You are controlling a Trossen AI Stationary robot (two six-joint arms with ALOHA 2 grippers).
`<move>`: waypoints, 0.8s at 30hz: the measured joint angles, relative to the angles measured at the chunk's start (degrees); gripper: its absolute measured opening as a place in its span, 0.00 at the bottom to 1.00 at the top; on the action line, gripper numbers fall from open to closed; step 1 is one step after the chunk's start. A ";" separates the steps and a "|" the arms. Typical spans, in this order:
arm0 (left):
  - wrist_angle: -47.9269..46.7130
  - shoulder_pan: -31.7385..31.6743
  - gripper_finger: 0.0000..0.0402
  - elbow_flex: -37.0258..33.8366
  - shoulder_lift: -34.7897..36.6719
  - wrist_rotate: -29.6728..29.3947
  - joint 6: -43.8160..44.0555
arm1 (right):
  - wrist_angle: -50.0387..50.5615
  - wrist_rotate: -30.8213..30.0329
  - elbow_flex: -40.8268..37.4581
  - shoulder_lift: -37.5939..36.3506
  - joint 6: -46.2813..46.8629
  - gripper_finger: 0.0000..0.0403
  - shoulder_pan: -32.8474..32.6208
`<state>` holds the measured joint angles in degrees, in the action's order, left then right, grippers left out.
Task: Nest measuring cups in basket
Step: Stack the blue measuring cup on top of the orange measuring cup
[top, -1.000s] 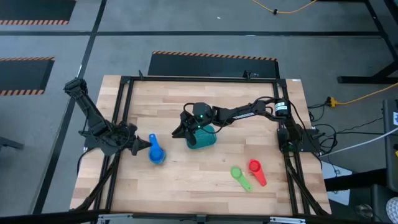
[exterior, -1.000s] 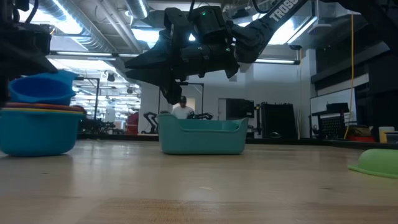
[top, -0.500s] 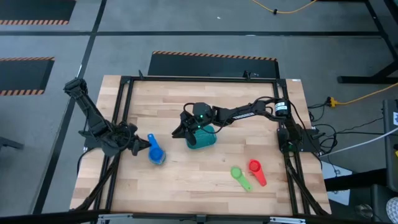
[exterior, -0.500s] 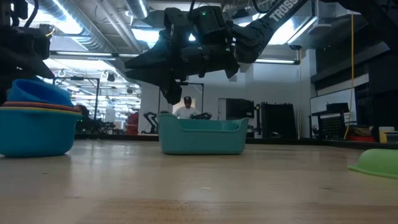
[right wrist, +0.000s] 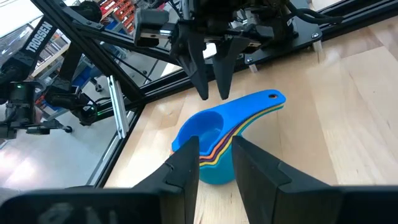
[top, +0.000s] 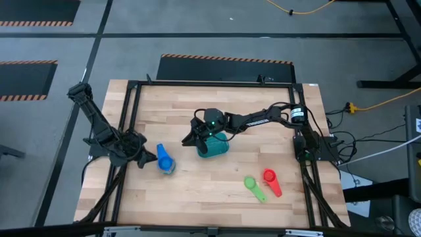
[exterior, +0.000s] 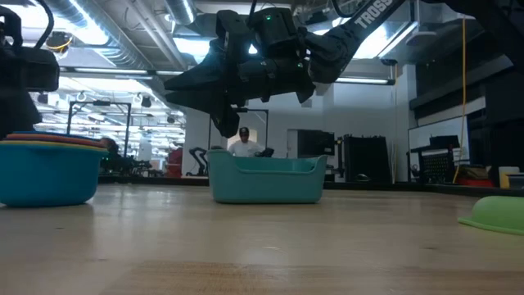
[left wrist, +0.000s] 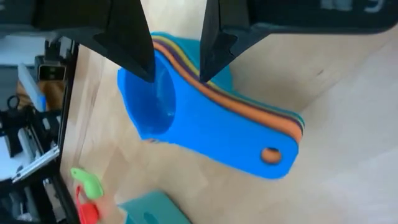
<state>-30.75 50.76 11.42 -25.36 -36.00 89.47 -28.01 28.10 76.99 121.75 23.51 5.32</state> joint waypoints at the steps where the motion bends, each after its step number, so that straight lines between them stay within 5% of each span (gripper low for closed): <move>1: -0.23 0.00 0.29 0.00 0.00 1.09 0.00 | 0.00 0.13 0.00 0.00 0.00 0.25 0.00; 6: -2.95 0.00 0.29 0.00 -0.15 10.77 0.06 | -2.76 8.01 0.00 0.07 0.01 0.25 0.02; 14: -3.77 0.00 0.29 0.00 -3.66 4.16 0.07 | 0.14 20.30 0.09 -6.29 -0.13 0.25 -0.26; 19: -3.73 -0.02 0.29 0.00 -7.28 1.44 0.43 | 14.82 18.50 0.09 -14.02 -6.37 0.25 -1.12; 24: -3.50 -2.05 0.29 0.00 -10.16 -0.50 0.45 | 37.62 5.50 0.07 -22.74 -12.82 0.25 -3.56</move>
<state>-34.25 48.71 11.42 -35.52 -36.50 89.92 9.61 33.59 77.06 99.02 10.69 1.76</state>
